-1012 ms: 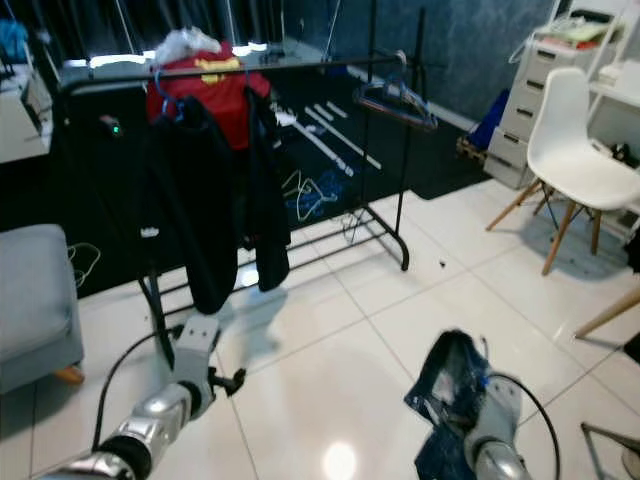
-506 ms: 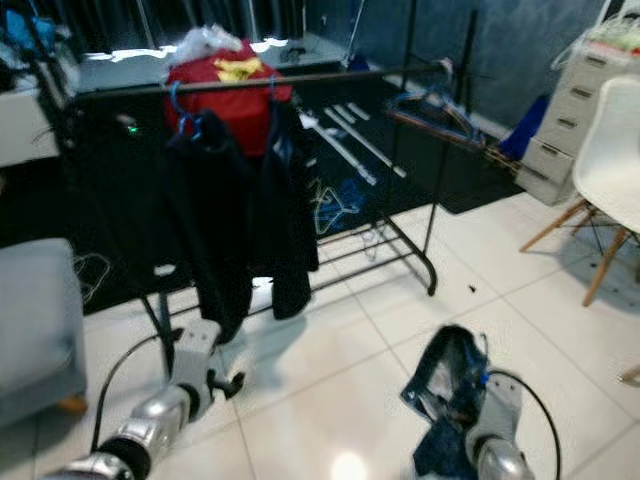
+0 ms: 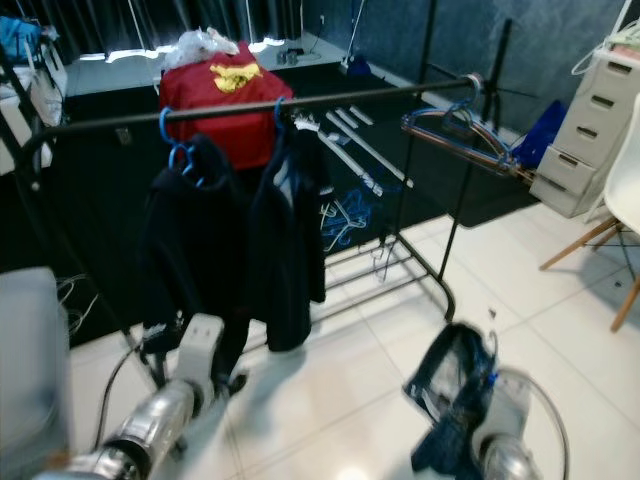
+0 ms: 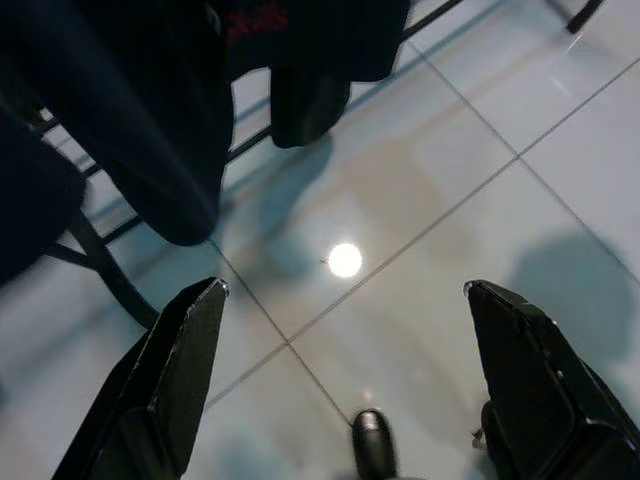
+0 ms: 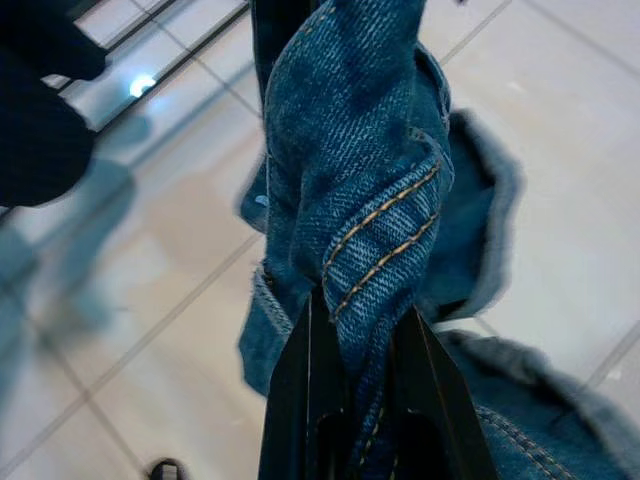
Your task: Hang hanger
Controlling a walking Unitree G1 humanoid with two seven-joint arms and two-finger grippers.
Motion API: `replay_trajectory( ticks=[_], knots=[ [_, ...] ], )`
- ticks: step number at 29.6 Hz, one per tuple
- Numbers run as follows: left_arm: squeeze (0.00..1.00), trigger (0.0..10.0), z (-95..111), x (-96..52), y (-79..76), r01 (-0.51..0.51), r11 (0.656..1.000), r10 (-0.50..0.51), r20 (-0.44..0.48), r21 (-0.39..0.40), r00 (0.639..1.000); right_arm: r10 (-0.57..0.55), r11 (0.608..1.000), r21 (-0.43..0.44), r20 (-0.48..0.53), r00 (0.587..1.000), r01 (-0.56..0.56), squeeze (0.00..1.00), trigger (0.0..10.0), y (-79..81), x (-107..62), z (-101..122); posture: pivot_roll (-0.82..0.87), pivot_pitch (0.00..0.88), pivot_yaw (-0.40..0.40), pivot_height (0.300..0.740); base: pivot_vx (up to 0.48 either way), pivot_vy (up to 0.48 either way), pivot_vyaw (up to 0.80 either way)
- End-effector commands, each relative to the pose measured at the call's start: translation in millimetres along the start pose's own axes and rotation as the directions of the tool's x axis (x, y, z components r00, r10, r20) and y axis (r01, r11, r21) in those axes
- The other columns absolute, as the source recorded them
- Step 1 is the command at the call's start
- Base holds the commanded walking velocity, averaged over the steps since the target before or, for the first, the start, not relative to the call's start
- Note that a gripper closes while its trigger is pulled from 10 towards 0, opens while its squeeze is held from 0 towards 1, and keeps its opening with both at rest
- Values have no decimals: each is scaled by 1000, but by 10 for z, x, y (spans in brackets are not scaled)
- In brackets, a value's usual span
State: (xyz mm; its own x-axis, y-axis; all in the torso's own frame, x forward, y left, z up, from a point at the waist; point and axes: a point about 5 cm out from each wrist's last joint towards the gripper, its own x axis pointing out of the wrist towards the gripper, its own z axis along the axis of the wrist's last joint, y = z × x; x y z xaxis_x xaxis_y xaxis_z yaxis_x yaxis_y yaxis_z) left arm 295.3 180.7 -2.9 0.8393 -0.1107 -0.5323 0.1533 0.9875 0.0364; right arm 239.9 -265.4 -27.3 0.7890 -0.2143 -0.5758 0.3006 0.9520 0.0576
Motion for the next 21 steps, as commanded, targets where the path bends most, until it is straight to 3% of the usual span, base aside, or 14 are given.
replay_trajectory(
  ticks=[1,21],
  knots=[
    [0,10000,-36,0,-44,12,1000,-12,-14,-3,1000,-19,1000,0,17,1000,19,0,10000,-81,-14,21,-36,68,2,740,472,0,0],
    [0,10000,-47,1,-78,54,999,-54,-23,2,998,-6,1000,-30,29,1000,7,0,10000,-103,-23,28,-32,77,0,740,470,0,20]
  ],
)
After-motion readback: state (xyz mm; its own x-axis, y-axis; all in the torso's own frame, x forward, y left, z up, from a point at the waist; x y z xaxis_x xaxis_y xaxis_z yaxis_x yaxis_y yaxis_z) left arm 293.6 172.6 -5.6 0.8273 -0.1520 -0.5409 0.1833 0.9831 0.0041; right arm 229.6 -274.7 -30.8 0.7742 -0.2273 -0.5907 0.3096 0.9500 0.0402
